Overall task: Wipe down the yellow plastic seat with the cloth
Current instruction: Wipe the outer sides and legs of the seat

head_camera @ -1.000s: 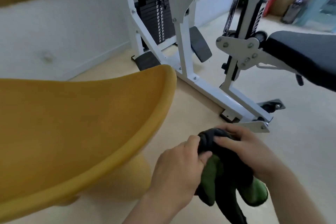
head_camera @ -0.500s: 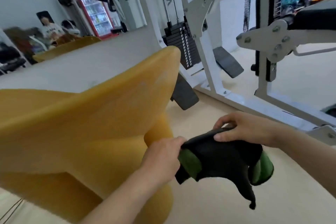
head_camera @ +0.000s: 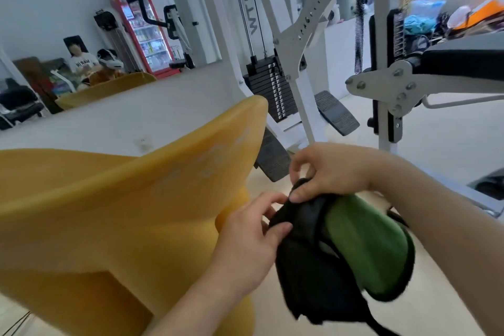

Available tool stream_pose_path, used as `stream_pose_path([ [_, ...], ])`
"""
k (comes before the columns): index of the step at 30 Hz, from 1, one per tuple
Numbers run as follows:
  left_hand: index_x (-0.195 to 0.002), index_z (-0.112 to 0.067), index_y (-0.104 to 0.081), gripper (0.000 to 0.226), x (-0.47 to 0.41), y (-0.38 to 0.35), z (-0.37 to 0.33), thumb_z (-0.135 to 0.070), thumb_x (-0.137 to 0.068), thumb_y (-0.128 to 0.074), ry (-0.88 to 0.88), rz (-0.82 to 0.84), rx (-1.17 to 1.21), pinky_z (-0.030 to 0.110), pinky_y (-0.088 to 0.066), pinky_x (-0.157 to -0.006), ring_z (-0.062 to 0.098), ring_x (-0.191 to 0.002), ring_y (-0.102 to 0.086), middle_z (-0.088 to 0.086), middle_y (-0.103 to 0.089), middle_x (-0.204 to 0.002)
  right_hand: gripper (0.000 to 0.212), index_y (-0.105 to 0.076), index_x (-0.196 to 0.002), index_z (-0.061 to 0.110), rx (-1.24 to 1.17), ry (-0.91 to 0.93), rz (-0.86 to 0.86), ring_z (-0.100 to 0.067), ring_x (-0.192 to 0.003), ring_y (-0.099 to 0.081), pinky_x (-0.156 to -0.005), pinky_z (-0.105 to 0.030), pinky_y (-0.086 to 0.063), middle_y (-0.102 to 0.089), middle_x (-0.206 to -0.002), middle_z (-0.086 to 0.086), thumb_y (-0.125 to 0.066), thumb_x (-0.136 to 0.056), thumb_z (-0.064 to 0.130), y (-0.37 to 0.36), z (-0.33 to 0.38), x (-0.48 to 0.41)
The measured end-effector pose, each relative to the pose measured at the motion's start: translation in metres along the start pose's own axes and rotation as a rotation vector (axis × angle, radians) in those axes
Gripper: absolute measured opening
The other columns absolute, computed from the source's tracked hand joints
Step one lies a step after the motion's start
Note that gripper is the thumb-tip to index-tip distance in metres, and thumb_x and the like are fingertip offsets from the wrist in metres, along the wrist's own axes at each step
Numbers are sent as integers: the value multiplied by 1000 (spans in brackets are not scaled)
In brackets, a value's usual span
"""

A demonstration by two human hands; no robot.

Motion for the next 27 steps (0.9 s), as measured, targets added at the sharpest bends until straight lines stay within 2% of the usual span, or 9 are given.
stream_pose_path([
  [3, -103, -29, -71, 23, -3, 18, -14, -33, -91, -52, -147, -106, -349, 30, -51, -68, 11, -75, -64, -11, -72, -83, 37, -72, -84, 15, -455, -107, -140, -8, -69, -60, -70, -25, -51, -66, -71, 7, -83, -65, 44, 4, -25, -1],
  [6, -93, -24, -69, 29, -2, 37, -21, -28, -96, -40, -188, -211, -504, 38, -49, -57, 20, -66, -61, -5, -68, -72, 45, -68, -103, 16, -840, -8, 59, -25, -86, -68, -87, -42, -55, -72, -95, -11, -88, -63, 18, -21, -23, 2],
  [10, -86, -26, -57, 25, 7, 52, -23, -18, -101, -38, -166, -304, -448, 26, -40, -54, 11, -68, -52, -12, -54, -69, 33, -64, -106, 26, -272, -44, 156, -19, -94, -64, -89, -37, -53, -67, -100, 0, -79, -77, 19, -30, -27, -6],
  [14, -91, -24, -54, 16, 5, 49, -37, -15, -96, -42, -229, -256, -647, 32, -45, -44, 12, -56, -53, -10, -54, -70, 9, -72, -88, 26, -270, -59, 116, -14, -85, -66, -81, -33, -55, -71, -86, 6, -68, -87, 35, -30, -32, -9],
  [18, -102, -25, -46, 15, -6, 58, -43, -14, -92, -50, -130, -164, -889, 22, -21, -39, 14, -44, -40, -7, -52, -70, 25, -75, -74, 18, -756, 52, 159, -16, -72, -65, -69, -30, -53, -71, -77, -3, -62, -90, 32, -32, -18, -7],
  [21, -84, -20, -49, 37, -13, 56, -60, -5, -61, -75, -199, -110, -1084, 18, 0, -42, 15, -42, -17, -6, -34, -54, 25, -77, -79, 10, -1186, 182, 1, -25, -78, -65, -77, -38, -52, -71, -82, -12, -62, -83, 29, -26, -2, -13],
  [23, -78, -20, -43, 39, -22, 61, -77, -5, -60, -74, -243, -93, -1136, 20, -4, -41, 18, -48, -24, -4, -38, -55, 27, -77, -90, 8, -1427, 239, -107, -31, -90, -63, -89, -45, -49, -70, -94, -18, -64, -80, 29, -26, 10, -20],
  [25, -85, -20, -43, 20, -36, 69, -89, -14, -80, -61, -280, -108, -1139, 30, -28, -43, 21, -56, -41, -2, -55, -68, 25, -76, -95, 9, -1613, 283, -198, -29, -89, -65, -82, -39, -54, -71, -95, -17, -66, -77, 23, -26, 20, -23],
  [27, -100, -23, -55, 15, -50, 77, -92, -24, -90, -45, -269, -41, -1059, 38, -47, -63, 24, -74, -57, -1, -64, -86, 28, -73, -104, 10, -1681, 329, -311, -28, -90, -67, -77, -37, -57, -71, -100, -17, -69, -78, 17, -24, 25, -25],
])
Point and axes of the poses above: each hand's wrist, its own x-axis away from the middle knuckle, its own y-axis out of the back of the hand, z = x × y, the point moved 8 cm from there along -x, towards the middle knuckle
